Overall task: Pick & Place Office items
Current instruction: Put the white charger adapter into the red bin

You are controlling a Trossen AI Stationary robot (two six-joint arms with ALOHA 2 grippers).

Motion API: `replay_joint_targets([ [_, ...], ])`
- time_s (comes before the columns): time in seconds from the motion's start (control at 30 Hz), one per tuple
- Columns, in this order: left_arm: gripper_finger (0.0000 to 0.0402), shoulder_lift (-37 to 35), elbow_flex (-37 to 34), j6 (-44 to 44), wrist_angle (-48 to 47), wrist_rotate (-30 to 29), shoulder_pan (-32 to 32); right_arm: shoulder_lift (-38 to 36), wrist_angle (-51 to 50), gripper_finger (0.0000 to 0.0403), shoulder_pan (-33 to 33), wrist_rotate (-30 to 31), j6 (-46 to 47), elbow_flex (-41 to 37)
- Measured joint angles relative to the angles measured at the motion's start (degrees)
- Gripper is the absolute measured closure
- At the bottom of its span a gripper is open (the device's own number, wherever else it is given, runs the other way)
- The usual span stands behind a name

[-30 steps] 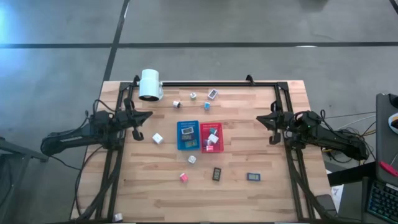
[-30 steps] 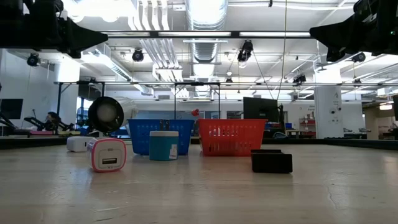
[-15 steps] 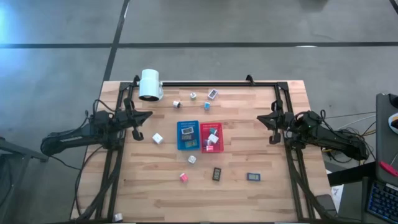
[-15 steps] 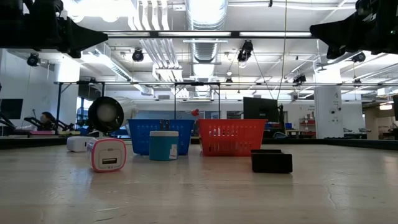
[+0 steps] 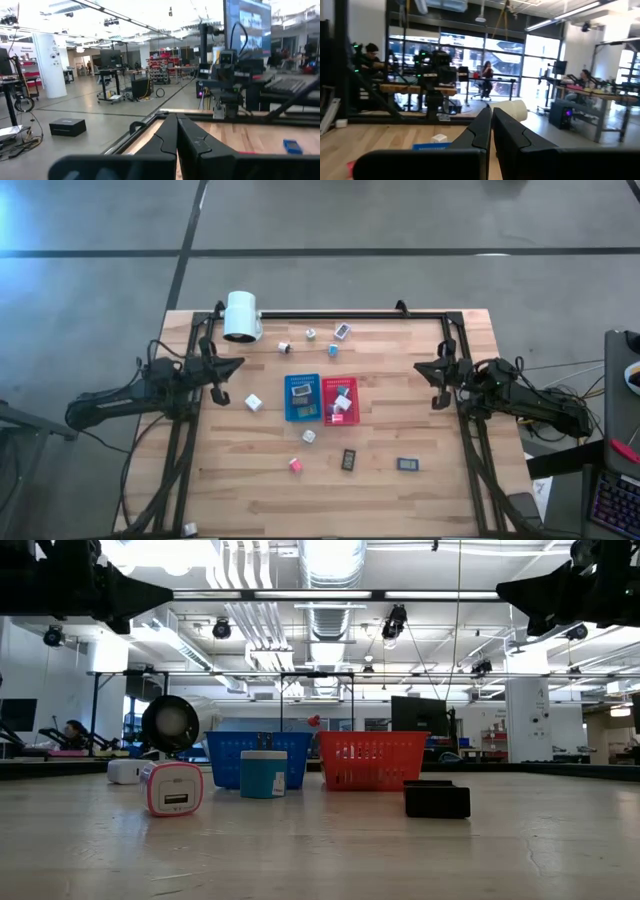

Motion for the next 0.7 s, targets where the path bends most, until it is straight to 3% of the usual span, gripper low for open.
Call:
replay_joint_targets([
  [0.1, 0.0399, 0.53, 0.47, -0.52, 2.31, -2.55, -0.03, 0.09, 0.0, 0.039, 0.02, 1.49, 0.89, 0.0],
  [0.23, 0.0399, 4.91, 1.65, -0.65, 5.88, -11.46, -0.03, 0.11, 0.04, 0.039, 0.02, 5.5, 1.29, -0.08],
  [0.53, 0.0399, 22.96, 7.15, -0.19, 5.53, -14.16, -0.03, 0.13, -0.07, 0.039, 0.02, 7.9, 1.74, -0.39],
  [0.7, 0.0399, 36.39, 15.44, 0.27, -2.55, -22.13, 1.26, 0.48, -0.13, 0.039, 0.04, 7.94, 1.38, -0.41],
])
